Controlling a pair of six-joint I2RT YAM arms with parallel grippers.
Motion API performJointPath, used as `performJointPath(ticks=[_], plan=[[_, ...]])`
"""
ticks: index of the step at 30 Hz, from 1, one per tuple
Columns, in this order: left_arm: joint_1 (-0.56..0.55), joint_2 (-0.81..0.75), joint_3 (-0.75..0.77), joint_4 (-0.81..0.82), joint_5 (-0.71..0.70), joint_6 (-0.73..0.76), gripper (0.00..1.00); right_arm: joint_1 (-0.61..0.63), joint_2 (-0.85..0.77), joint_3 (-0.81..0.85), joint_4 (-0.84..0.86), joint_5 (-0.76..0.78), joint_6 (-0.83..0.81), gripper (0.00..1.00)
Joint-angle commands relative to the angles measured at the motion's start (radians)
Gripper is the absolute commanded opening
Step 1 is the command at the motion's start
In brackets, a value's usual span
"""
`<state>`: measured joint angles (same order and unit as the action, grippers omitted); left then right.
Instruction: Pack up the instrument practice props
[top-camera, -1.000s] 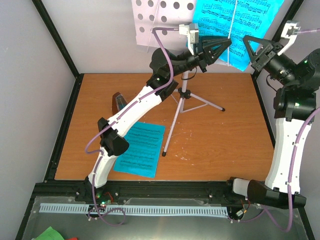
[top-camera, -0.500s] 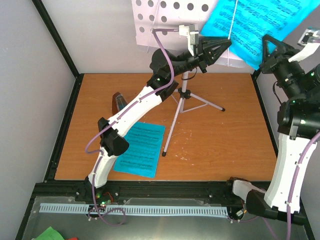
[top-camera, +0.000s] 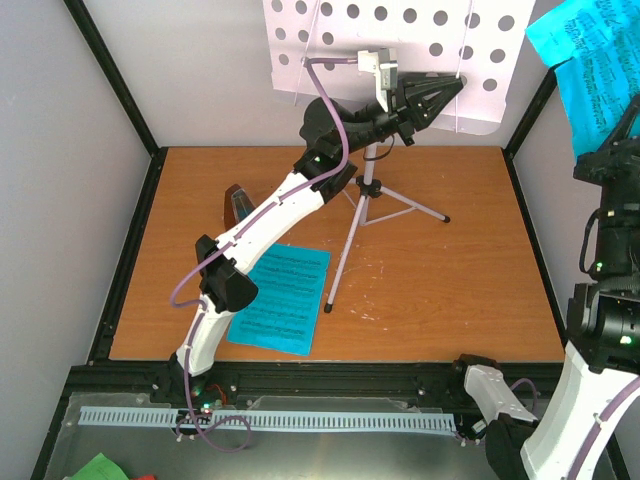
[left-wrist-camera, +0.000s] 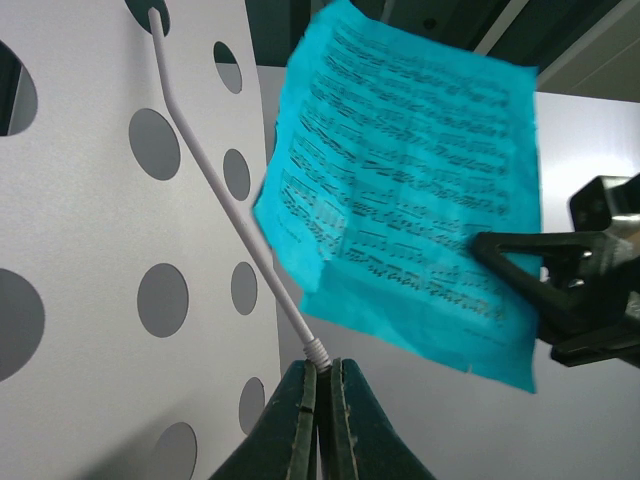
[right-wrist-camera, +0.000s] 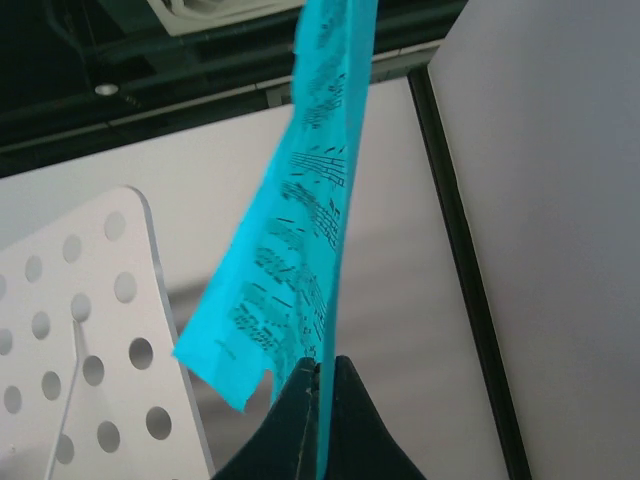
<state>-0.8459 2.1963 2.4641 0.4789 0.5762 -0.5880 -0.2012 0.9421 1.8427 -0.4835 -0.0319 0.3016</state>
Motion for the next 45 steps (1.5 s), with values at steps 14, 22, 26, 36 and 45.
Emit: performJointPath(ticks=[14, 22, 26, 36, 45], plan=[[-0.013, -0.103, -0.124, 0.080, 0.003, 0.043, 0.36, 0.004, -0.083, 0.018, 0.139, -0.242, 0.080, 0.03], [-0.013, -0.192, -0.256, 0.210, 0.197, 0.075, 0.75, 0.004, -0.040, 0.056, 0.214, -0.575, 0.171, 0.03], [-0.012, -0.302, -0.419, 0.290, 0.235, 0.085, 0.82, 0.004, -0.003, 0.049, 0.322, -0.800, 0.324, 0.03], [0.053, -0.763, -1.021, 0.050, 0.118, 0.285, 0.93, 0.004, -0.031, -0.080, 0.442, -0.995, 0.428, 0.03], [0.204, -1.077, -1.414, -0.215, -0.069, 0.264, 0.96, 0.004, -0.071, -0.282, 0.494, -1.029, 0.490, 0.03]])
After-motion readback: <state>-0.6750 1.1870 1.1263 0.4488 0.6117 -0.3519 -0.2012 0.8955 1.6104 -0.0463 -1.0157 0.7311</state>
